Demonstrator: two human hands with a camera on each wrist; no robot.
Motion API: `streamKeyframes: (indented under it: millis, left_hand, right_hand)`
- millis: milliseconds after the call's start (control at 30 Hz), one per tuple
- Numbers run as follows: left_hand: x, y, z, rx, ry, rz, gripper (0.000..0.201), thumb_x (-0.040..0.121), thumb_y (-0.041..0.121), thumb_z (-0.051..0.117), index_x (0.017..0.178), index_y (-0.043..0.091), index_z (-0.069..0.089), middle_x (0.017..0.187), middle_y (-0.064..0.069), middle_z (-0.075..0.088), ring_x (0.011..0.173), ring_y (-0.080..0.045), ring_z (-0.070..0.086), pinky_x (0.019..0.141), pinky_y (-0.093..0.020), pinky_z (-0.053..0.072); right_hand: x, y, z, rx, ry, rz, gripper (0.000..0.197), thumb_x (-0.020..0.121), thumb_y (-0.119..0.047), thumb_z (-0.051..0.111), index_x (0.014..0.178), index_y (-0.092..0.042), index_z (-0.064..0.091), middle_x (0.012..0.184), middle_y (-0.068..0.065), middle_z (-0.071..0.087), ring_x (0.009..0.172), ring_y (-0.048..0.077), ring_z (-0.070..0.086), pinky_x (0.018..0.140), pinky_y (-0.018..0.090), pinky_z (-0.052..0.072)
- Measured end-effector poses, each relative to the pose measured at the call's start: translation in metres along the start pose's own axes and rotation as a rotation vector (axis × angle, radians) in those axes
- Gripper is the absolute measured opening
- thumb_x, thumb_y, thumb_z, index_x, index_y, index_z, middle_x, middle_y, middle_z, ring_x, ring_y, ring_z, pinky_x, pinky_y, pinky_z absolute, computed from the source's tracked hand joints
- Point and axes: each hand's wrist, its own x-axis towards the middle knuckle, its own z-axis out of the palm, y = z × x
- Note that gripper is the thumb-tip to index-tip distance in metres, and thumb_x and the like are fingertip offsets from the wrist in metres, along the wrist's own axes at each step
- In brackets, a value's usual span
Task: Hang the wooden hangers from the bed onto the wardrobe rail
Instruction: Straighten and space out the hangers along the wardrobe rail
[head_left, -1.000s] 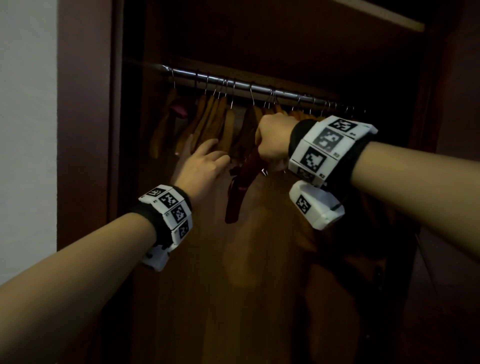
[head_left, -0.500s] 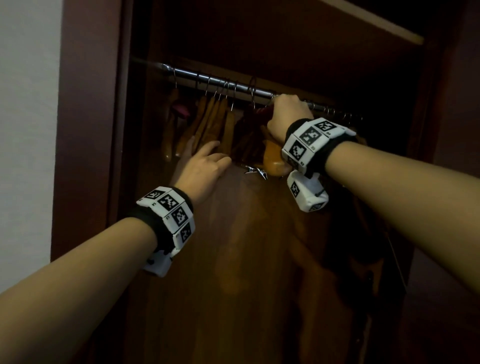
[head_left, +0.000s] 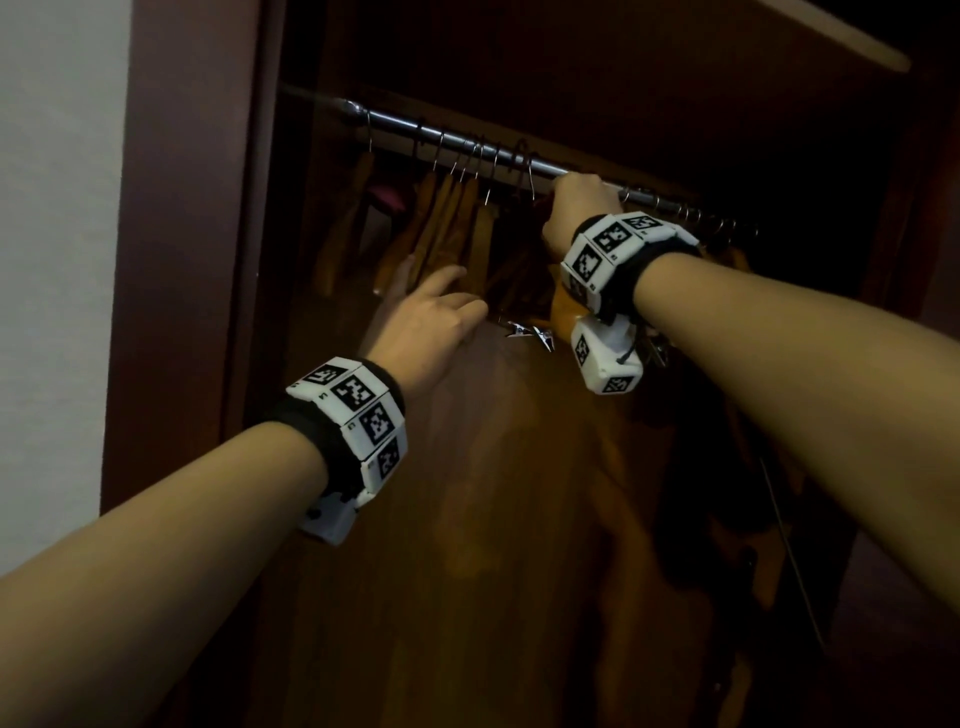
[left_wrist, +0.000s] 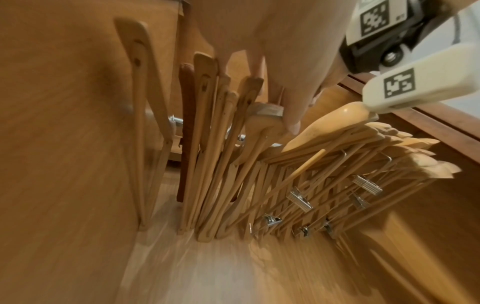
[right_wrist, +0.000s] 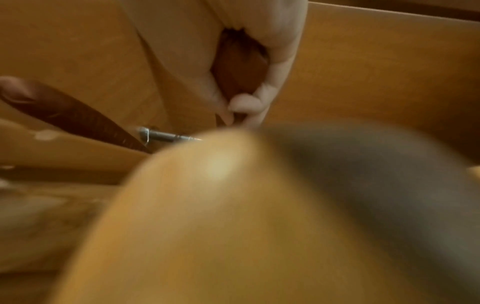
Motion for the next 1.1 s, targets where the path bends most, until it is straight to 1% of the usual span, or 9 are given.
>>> streamKeyframes:
  millis: [233, 367, 467, 600, 767, 833, 967, 1033, 1100]
  left_hand:
    - [0.0, 0.001, 0.001, -0.01, 0.013, 0.003, 0.016, 0.089, 0.009, 0.054, 0.101, 0.012, 0.064, 0.121, -0.005, 0.064, 0.137, -0.028, 0.035, 0.109, -0.061, 0.011]
    - [-0.001, 0.001, 0.0, -0.014, 0.046, 0.019, 0.013, 0.081, 0.003, 0.063, 0.091, 0.011, 0.065, 0.112, -0.008, 0.068, 0.13, -0.033, 0.044, 0.104, -0.065, 0.018]
    - [-0.001, 0.0, 0.002, -0.02, 0.068, 0.045, 0.015, 0.074, 0.0, 0.069, 0.082, 0.011, 0.064, 0.104, -0.009, 0.071, 0.122, -0.036, 0.052, 0.098, -0.068, 0.026]
    - [-0.001, 0.0, 0.002, -0.026, 0.051, 0.023, 0.009, 0.082, 0.004, 0.062, 0.086, 0.011, 0.063, 0.113, -0.007, 0.068, 0.13, -0.032, 0.044, 0.105, -0.065, 0.018]
    - [-0.001, -0.002, 0.003, -0.03, 0.062, 0.024, 0.011, 0.084, 0.006, 0.06, 0.093, 0.011, 0.064, 0.115, -0.006, 0.067, 0.132, -0.031, 0.042, 0.106, -0.062, 0.017]
    - [-0.001, -0.002, 0.004, -0.028, 0.07, 0.03, 0.011, 0.082, 0.005, 0.062, 0.09, 0.012, 0.064, 0.113, -0.006, 0.068, 0.131, -0.031, 0.043, 0.106, -0.062, 0.018]
    - [-0.002, -0.001, 0.004, -0.034, 0.083, 0.04, 0.011, 0.079, 0.003, 0.065, 0.081, 0.014, 0.061, 0.111, -0.008, 0.069, 0.129, -0.033, 0.045, 0.104, -0.064, 0.021]
    - [-0.002, -0.001, 0.004, -0.038, 0.093, 0.052, 0.013, 0.077, 0.002, 0.066, 0.079, 0.014, 0.06, 0.109, -0.008, 0.069, 0.127, -0.033, 0.047, 0.102, -0.065, 0.024]
    - [-0.002, -0.001, 0.003, -0.038, 0.104, 0.062, 0.016, 0.074, 0.001, 0.068, 0.077, 0.014, 0.06, 0.106, -0.008, 0.07, 0.124, -0.034, 0.05, 0.1, -0.066, 0.025]
  right_hand:
    - [0.004, 0.002, 0.002, 0.057, 0.072, 0.008, 0.026, 0.091, -0.005, 0.053, 0.116, -0.003, 0.059, 0.117, 0.016, 0.06, 0.107, 0.032, 0.059, 0.081, 0.034, 0.049]
    - [0.005, 0.002, 0.002, 0.067, 0.096, 0.022, 0.026, 0.092, -0.006, 0.052, 0.117, -0.003, 0.058, 0.117, 0.015, 0.059, 0.107, 0.032, 0.059, 0.078, 0.033, 0.048]
    - [0.01, 0.006, 0.0, 0.08, 0.135, 0.018, 0.031, 0.091, -0.005, 0.051, 0.123, -0.006, 0.055, 0.123, 0.015, 0.054, 0.112, 0.033, 0.055, 0.085, 0.037, 0.048]
    - [0.021, 0.008, 0.003, 0.079, 0.089, 0.047, 0.034, 0.091, -0.004, 0.05, 0.125, -0.005, 0.054, 0.129, 0.016, 0.05, 0.113, 0.035, 0.053, 0.087, 0.038, 0.046]
    - [0.02, 0.007, 0.017, 0.082, -0.122, 0.046, 0.041, 0.091, -0.011, 0.052, 0.131, -0.004, 0.042, 0.145, 0.016, 0.018, 0.117, 0.036, 0.046, 0.1, 0.035, 0.043]
    - [0.02, 0.009, 0.024, 0.176, -0.122, 0.047, 0.047, 0.089, -0.008, 0.055, 0.133, -0.004, 0.037, 0.146, 0.014, 0.014, 0.121, 0.034, 0.043, 0.099, 0.034, 0.044]
    - [0.021, 0.016, 0.025, 0.345, 0.052, 0.048, 0.049, 0.085, -0.002, 0.059, 0.129, -0.009, 0.038, 0.139, 0.013, 0.03, 0.115, 0.032, 0.049, 0.083, 0.029, 0.045]
    - [0.021, 0.015, 0.024, 0.302, 0.115, 0.004, 0.045, 0.086, -0.006, 0.061, 0.127, -0.009, 0.043, 0.135, 0.012, 0.038, 0.118, 0.032, 0.048, 0.089, 0.035, 0.045]
    - [0.019, 0.014, 0.026, 0.242, 0.055, -0.037, 0.051, 0.085, -0.013, 0.066, 0.132, -0.011, 0.044, 0.138, 0.011, 0.038, 0.124, 0.03, 0.044, 0.098, 0.038, 0.041]
